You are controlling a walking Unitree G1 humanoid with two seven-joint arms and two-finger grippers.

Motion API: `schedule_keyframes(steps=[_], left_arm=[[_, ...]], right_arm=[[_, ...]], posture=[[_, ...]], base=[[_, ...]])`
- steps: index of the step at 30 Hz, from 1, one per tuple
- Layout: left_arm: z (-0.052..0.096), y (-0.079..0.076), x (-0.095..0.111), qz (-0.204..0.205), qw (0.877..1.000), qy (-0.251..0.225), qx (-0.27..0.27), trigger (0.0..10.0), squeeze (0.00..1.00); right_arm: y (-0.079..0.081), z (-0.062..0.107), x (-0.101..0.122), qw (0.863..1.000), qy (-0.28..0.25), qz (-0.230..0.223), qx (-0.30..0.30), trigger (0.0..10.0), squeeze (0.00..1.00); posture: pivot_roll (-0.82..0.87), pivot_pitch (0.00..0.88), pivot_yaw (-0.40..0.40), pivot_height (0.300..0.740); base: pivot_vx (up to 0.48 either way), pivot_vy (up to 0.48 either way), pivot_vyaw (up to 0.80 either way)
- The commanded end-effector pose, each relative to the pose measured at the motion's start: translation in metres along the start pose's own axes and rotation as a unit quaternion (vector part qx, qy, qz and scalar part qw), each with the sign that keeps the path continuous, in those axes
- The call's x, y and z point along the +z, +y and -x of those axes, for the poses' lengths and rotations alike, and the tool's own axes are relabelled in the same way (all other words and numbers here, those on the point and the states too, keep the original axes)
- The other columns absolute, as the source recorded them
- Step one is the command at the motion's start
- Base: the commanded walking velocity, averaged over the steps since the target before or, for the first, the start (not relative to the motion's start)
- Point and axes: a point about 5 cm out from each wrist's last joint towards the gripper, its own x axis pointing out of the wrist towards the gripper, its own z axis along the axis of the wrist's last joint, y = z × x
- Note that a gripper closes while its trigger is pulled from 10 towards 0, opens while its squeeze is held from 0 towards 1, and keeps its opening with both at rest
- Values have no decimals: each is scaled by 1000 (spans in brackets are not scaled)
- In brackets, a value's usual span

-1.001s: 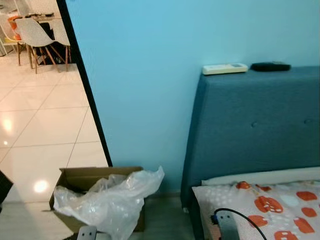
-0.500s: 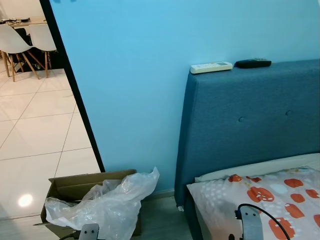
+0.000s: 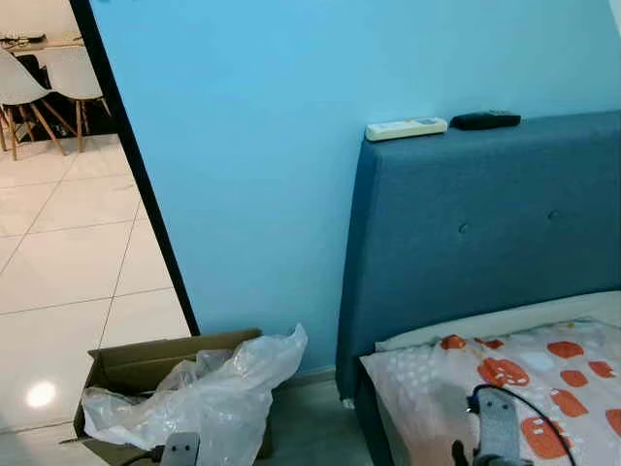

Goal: Clean up the room

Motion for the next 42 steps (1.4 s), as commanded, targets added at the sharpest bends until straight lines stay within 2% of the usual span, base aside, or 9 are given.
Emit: schedule_keyframes(steps=[1,3,5,9,14,28,34,35,42], left_arm=[[0,0,-1,6,1000,0,-2,10000,0],[0,0,-1,8,1000,-2,-4,10000,0],[0,0,0,11,1000,-5,-6,10000,0],[0,0,0,12,1000,-6,-7,10000,0],[0,0,-2,7,1000,-4,-12,10000,0],[2,11,-7,-5,1000,0,-8,10000,0],[5,24,-16,-17,1000,8,0,10000,0],[6,27,-19,-18,1000,10,2,10000,0],[7,32,-22,-22,1000,11,3,10000,0]], right_arm=[[-4,-1,12,1000,-25,-16,-11,10000,0],[-13,-2,23,998,-43,-24,-27,10000,0],[-37,-1,46,993,-83,-50,-73,10000,0],[-55,1,59,986,-106,-72,-106,10000,0],[-95,8,73,966,-131,-137,-173,10000,0],[-114,12,61,950,-122,-190,-216,10000,0],[-130,17,59,932,-127,-230,-248,10000,0],[-135,19,58,927,-129,-235,-261,0,0],[-154,27,57,907,-136,-241,-318,0,0]], posture=[[-96,0,-14,659],[-95,0,-15,654],[-96,0,-14,644],[-98,0,-11,634],[-104,0,1,614],[-73,0,28,569],[-52,23,46,549],[-39,41,46,544],[-27,55,38,524]], base=[[0,0,0],[0,0,0],[0,0,0],[0,0,0],[0,0,0],[0,0,0],[0,0,0],[0,0,0],[0,0,0]])
